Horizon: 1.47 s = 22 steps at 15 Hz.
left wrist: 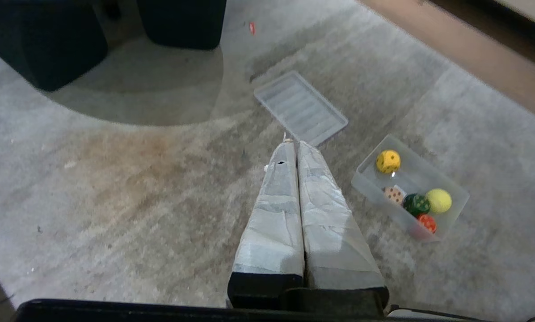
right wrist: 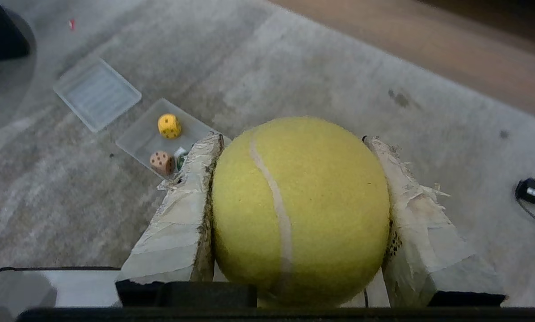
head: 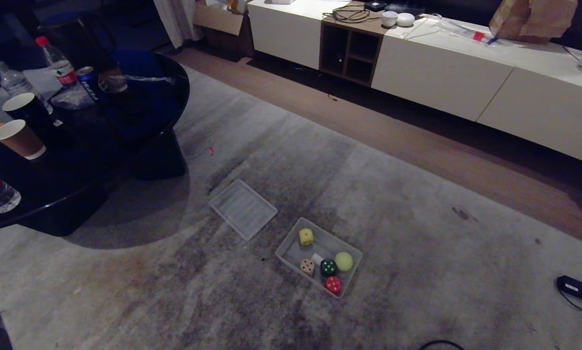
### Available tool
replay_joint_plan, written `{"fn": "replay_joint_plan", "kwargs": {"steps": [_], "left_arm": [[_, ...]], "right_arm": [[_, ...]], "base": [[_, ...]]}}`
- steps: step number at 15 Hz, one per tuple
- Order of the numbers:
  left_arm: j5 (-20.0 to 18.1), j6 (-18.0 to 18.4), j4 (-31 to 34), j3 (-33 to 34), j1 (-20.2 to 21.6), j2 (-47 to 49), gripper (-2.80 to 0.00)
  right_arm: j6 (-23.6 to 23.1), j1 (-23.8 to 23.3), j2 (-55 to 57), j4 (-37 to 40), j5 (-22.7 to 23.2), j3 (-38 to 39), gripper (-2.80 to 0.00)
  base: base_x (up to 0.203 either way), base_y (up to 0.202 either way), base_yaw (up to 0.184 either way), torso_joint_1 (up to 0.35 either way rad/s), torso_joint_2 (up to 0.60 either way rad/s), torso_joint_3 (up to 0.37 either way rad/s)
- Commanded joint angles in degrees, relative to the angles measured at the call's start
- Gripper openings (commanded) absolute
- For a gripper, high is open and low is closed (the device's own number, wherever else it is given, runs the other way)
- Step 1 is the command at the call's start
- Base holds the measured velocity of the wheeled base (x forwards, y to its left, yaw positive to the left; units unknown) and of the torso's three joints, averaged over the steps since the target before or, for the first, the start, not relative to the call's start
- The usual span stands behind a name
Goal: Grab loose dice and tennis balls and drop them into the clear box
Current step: Put the ball in the box
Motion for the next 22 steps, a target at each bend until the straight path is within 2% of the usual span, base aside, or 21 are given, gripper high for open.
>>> {"fn": "replay_joint_plan", "kwargs": {"steps": [1, 22], "left_arm": [[0.0, -0.1, 0.0, 0.0, 0.0, 0.1, -2.8], [0.0, -0.1, 0.0, 0.0, 0.0, 0.1, -2.8]], "right_arm": [[0.0, 0.0, 0.1, -0.1, 0.1, 0.6, -2.8], [0.0, 0.0, 0.1, -0.1, 0.1, 0.6, -2.8]], "base": [[0.0, 0.0, 0.0, 0.004, 0.0, -0.193], [0.0, 0.0, 0.0, 0.003, 0.0, -0.198]]}}
